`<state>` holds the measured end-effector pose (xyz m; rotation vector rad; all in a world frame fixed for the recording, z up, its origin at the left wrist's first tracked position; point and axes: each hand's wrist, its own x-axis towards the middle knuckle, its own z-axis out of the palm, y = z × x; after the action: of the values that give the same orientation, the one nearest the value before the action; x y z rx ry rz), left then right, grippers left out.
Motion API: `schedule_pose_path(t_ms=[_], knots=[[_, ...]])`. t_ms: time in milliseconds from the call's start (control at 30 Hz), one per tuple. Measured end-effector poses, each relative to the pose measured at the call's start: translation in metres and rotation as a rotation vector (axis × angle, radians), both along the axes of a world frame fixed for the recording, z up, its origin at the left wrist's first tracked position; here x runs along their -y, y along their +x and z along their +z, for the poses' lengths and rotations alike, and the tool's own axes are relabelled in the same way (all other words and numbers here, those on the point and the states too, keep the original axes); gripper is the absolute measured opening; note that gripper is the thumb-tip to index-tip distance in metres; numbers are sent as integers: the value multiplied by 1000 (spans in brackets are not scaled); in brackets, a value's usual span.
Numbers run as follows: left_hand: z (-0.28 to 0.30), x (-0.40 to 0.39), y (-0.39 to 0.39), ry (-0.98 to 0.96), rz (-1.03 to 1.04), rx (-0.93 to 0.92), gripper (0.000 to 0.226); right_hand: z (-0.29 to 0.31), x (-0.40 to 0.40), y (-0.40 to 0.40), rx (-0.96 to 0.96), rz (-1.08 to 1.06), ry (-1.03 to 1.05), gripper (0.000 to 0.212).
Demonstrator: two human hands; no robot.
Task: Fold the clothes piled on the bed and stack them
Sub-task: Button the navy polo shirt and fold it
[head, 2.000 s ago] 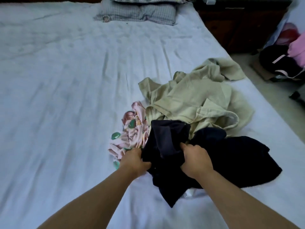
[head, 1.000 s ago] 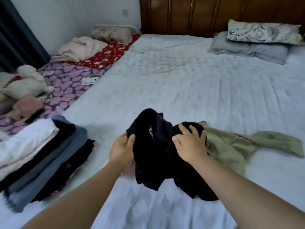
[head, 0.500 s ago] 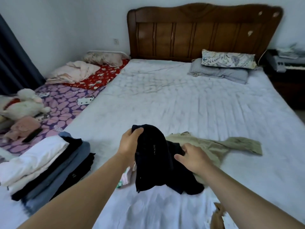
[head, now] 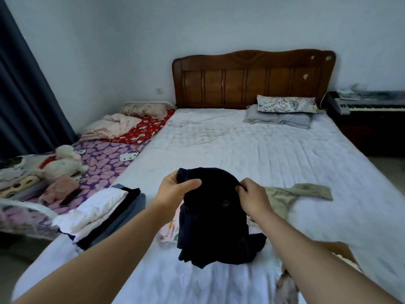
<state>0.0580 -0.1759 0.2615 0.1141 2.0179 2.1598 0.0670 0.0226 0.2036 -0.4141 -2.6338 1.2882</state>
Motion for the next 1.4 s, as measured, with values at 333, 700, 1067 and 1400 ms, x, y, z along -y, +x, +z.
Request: schedule_pose_path(t_ms=[333,700,1067,1400], knots=[[-24,31,24,-904,-18,-285,81,58,52,33,-103,147,263,12],[-3,-22,-11,-916,-219,-358,19,99,51,4,-179,-38,357,14],[45,6,-60,-553,18,-435,25,46,61,-5,-103,-115,289,8],[57,41,-80,-310,66,-365,25,15,82,-11,55,-12,8,29]])
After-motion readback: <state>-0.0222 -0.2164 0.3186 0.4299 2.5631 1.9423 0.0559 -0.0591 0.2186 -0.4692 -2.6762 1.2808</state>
